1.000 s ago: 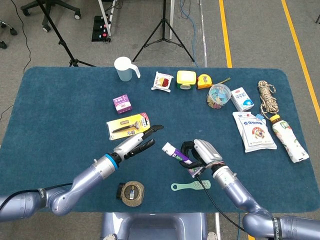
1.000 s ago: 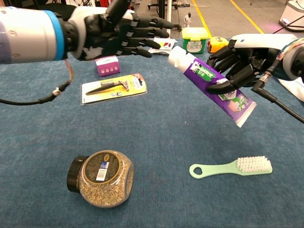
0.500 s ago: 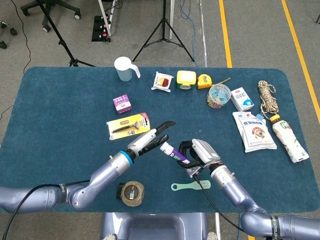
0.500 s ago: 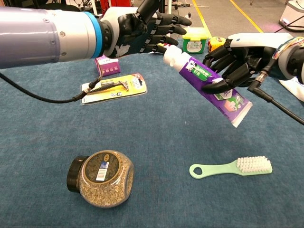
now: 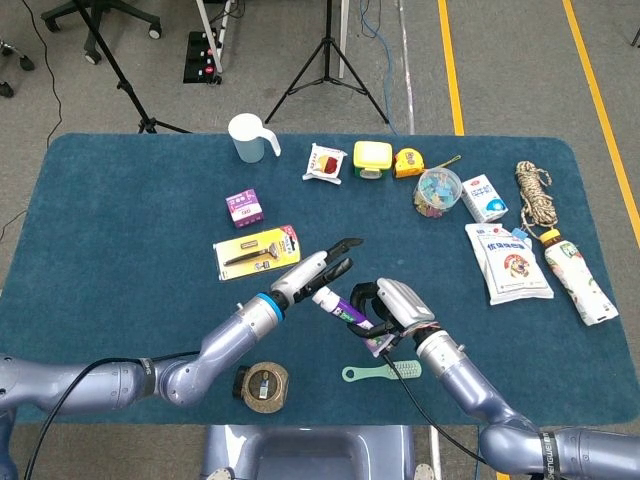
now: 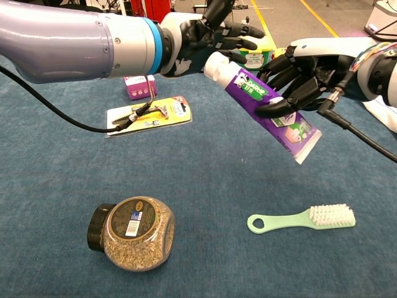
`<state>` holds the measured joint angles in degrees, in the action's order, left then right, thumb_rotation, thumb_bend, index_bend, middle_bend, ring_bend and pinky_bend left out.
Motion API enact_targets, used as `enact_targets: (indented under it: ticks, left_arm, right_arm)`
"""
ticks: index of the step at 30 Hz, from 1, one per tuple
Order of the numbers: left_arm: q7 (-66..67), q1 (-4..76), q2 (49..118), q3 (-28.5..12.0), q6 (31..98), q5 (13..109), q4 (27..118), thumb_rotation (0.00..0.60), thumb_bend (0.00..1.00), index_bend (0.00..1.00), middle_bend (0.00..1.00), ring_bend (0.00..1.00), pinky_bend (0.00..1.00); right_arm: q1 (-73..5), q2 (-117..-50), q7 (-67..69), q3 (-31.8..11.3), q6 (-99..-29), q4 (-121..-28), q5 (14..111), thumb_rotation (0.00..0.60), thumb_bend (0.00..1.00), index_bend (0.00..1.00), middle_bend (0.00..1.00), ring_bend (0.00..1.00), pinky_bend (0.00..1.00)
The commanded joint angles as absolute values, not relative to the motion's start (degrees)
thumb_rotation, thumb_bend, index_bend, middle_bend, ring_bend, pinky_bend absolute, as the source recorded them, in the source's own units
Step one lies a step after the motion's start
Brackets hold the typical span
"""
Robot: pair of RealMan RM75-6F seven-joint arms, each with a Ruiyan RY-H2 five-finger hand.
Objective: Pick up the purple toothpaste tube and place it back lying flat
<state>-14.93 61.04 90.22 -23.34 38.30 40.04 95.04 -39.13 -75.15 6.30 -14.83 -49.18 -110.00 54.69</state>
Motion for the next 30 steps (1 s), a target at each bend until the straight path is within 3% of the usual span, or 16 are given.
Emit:
enact_targets:
  ticks: [1,30]
  left_arm:
    - [-14.93,61.29,90.49,-23.51,38.25,39.98,94.88,0.0,0.0,0.0,0.0,0.0,0.0]
    - [-14.99,62.09,93.33,-24.34,40.42,39.75,94.68,0.0,0.0,0.0,0.0,0.0,0.0]
  right_arm:
    - [-39.36,-75.26,6.28,-14.89,-49.11,-110.02,54.49,0.6,1.0,0.74,0.81,0.89,0.96]
    - [-41.15,-75.33,5.82,-16.47,-50.79,-110.85,48.63,0.6,1.0,0.76,0.84,0.92,0.99]
